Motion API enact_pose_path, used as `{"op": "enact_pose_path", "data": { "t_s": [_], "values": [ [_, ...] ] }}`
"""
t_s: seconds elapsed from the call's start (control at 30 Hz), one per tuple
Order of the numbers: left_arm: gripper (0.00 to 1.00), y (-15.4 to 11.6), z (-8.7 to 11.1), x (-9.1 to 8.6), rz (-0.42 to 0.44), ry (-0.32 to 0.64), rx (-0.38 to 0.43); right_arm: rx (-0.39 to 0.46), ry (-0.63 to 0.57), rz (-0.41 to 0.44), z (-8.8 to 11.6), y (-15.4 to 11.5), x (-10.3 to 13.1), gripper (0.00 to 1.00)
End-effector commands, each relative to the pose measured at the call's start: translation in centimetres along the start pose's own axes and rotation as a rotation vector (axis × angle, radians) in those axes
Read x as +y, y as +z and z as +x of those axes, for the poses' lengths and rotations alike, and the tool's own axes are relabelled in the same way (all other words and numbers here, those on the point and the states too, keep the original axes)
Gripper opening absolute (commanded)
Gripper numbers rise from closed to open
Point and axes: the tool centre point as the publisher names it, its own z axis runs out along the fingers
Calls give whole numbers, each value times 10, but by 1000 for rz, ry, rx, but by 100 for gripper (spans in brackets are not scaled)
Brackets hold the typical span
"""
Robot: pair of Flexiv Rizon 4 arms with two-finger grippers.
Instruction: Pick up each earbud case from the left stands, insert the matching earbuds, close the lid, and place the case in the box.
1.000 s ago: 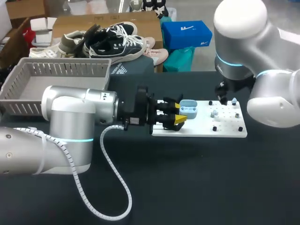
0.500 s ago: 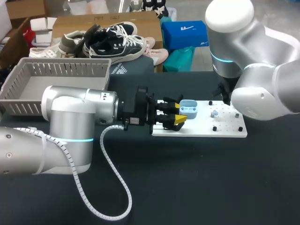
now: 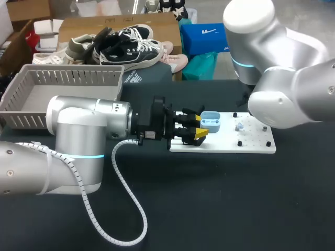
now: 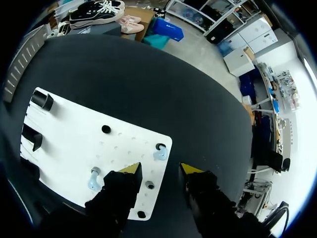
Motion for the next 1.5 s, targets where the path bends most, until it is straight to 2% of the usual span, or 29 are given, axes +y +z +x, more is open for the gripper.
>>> {"op": "enact_pose_path", "data": {
  "t_s": [0.03,0.2,0.47,0.9,0.97,1.07,1.13,1.17,1.5],
  "values": [
    [0,0,0,-1,-5,1,-2,16,2,1,-7,5,3,46],
    [0,0,0,-1,-5,1,-2,22,12,-2,-10,11,3,47],
    [0,0,0,-1,-5,1,-2,30,31,3,-9,16,-3,42],
    [0,0,0,-1,-5,1,-2,35,29,2,-10,19,1,34],
    [0,0,0,-1,-5,1,-2,39,28,2,-10,20,1,30],
    [0,0,0,-1,-5,1,-2,44,26,4,-10,21,1,17],
    [0,0,0,-1,-5,1,-2,48,23,8,-11,22,1,12],
    [0,0,0,-1,-5,1,-2,49,24,6,-11,22,1,0],
    [0,0,0,-1,-5,1,-2,50,24,-2,-7,17,-1,0]
  ]
}}
